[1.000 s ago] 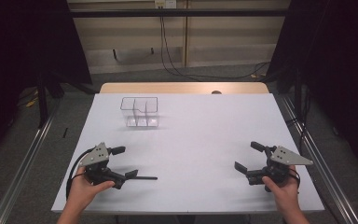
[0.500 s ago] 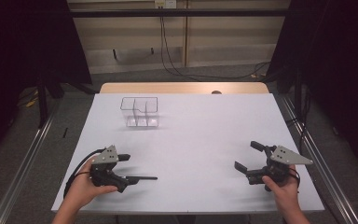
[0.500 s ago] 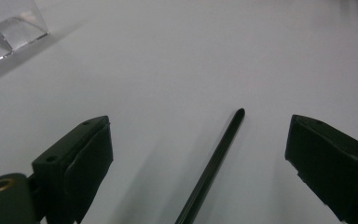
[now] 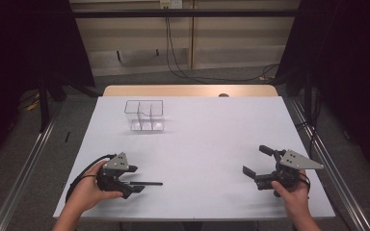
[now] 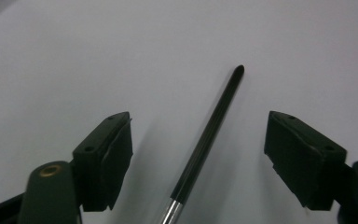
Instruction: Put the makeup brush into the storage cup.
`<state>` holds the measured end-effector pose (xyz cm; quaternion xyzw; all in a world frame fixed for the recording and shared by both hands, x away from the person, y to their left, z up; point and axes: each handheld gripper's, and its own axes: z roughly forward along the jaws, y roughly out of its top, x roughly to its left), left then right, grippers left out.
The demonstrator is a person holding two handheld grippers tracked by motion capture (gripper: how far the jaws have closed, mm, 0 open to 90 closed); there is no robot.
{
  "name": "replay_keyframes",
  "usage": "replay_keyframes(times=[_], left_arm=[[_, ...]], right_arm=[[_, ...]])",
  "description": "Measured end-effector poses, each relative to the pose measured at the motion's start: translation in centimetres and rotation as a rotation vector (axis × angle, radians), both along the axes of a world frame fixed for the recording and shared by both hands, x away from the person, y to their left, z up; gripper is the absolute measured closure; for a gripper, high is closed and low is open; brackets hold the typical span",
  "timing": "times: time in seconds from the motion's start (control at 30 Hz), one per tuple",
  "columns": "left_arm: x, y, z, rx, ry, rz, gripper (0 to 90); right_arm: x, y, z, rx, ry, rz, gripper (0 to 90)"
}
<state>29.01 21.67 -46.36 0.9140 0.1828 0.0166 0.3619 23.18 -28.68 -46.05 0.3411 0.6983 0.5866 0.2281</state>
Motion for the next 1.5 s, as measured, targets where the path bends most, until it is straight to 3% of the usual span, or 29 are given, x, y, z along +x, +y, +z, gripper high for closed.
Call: replay_keyframes(times=[0.1, 0.43, 0.53, 0.6, 0.8, 0.87, 0.97, 1.03, 1.1, 1.17, 1.4, 1.5], left_arm=[[-0.1, 0.1, -0.1, 0.027, 0.03, -0.004, 31.7], [0.1, 1.6, -0.1, 0.063, 0.041, -0.012, 45.8], [0.2, 1.8, 0.0, 0.081, 0.036, -0.02, 52.3], [0.2, 1.6, 0.1, 0.111, 0.011, -0.045, 56.0], [0.4, 0.9, 0.4, 0.165, 0.015, -0.074, 65.3], [0.5, 0.7, 0.3, 0.16, 0.024, -0.084, 75.9], [0.6, 0.9, 0.2, 0.139, 0.026, -0.076, 80.1], [0.6, 1.1, -0.1, 0.104, 0.049, -0.046, 83.9], [0.5, 1.3, -0.1, 0.09, 0.037, -0.048, 84.0], [0.3, 1.3, -0.2, 0.068, 0.048, -0.014, 84.2], [0.5, 0.4, 0.2, 0.05, 0.045, 0.009, 84.2], [0.8, -0.4, 0.7, 0.003, 0.047, 0.006, 84.2]], right_arm=[[0.0, 0.1, 0.0, 0.002, 0.003, 0.001, 0.0], [0.1, 0.1, 0.0, 0.001, 0.002, 0.001, 0.0], [0.1, 0.1, 0.0, 0.002, 0.001, 0.0, 0.0], [0.1, 0.1, 0.0, 0.003, 0.003, 0.0, 0.0], [0.1, 0.1, 0.0, -0.001, 0.004, -0.001, 0.0], [0.1, 0.1, 0.0, -0.001, 0.001, 0.001, 0.0], [0.1, 0.1, 0.0, 0.0, 0.002, 0.001, 0.0], [0.1, 0.1, 0.1, -0.002, 0.001, 0.001, 0.0], [0.1, 0.1, 0.1, -0.003, 0.0, 0.001, 0.0], [0.2, 0.1, 0.1, -0.005, 0.002, 0.003, 0.0], [0.2, 0.1, 0.1, -0.01, -0.001, 0.008, 0.0], [0.3, 0.0, 0.1, -0.008, 0.002, 0.009, 0.0]])
